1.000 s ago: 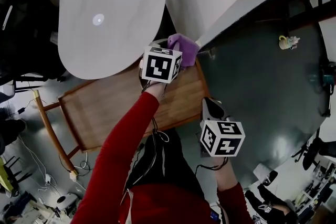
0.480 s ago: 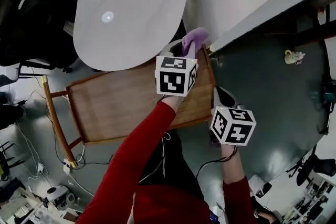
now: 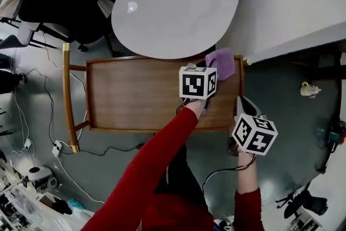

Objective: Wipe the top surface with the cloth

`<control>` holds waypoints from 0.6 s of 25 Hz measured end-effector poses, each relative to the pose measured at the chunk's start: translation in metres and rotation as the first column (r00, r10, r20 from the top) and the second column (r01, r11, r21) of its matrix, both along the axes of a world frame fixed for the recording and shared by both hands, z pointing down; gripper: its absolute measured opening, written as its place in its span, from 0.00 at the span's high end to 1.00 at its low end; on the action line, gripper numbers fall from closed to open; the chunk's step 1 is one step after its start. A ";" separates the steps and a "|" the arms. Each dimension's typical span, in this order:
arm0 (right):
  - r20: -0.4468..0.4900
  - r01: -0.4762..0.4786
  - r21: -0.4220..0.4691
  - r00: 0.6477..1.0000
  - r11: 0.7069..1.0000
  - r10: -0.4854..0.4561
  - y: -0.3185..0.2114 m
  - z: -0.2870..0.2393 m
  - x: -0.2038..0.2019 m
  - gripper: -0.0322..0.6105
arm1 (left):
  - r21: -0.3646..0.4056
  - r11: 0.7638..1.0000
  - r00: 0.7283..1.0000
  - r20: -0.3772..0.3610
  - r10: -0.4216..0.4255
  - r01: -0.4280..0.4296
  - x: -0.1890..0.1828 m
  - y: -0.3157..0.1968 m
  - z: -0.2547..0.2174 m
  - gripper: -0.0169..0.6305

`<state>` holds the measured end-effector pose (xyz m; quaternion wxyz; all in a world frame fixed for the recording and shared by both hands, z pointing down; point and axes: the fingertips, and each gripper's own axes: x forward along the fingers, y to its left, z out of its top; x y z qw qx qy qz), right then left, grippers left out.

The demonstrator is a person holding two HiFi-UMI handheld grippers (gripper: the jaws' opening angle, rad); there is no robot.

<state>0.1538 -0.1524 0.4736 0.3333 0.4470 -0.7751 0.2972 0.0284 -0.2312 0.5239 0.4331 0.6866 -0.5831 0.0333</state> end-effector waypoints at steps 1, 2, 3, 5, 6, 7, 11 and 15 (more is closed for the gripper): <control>0.000 0.012 0.000 1.000 1.000 -0.012 0.001 0.001 -0.006 0.95 | -0.001 1.000 1.000 0.012 -0.025 0.025 -0.015 0.008 0.002 0.90; 0.001 0.024 -0.002 1.000 1.000 -0.024 0.002 0.003 -0.013 0.95 | -0.004 0.999 0.998 0.023 -0.050 0.050 -0.032 0.016 0.004 0.90; 0.003 0.037 -0.004 0.999 0.999 -0.037 0.003 0.004 -0.020 0.95 | -0.009 0.997 0.997 0.035 -0.074 0.074 -0.048 0.024 0.006 0.90; 0.008 0.067 -0.008 0.998 0.998 -0.067 0.005 0.007 -0.036 0.95 | -0.020 0.993 0.991 0.068 -0.112 0.114 -0.080 0.043 0.009 0.90; 0.010 0.083 -0.008 0.996 0.997 -0.083 0.007 0.008 -0.045 0.95 | -0.024 0.991 0.988 0.085 -0.131 0.133 -0.096 0.052 0.010 0.90; 0.012 0.100 -0.009 0.995 0.995 -0.100 0.008 0.008 -0.053 0.95 | -0.026 0.987 0.983 0.100 -0.153 0.156 -0.112 0.062 0.011 0.90; 0.017 0.172 -0.007 0.985 0.985 -0.172 0.009 0.008 -0.084 0.95 | -0.032 0.962 0.954 0.138 -0.266 0.272 -0.175 0.097 0.009 0.90; 0.022 0.245 -0.006 0.969 0.969 -0.245 0.011 0.012 -0.115 0.95 | -0.035 0.924 0.911 0.184 -0.369 0.381 -0.234 0.126 0.007 0.90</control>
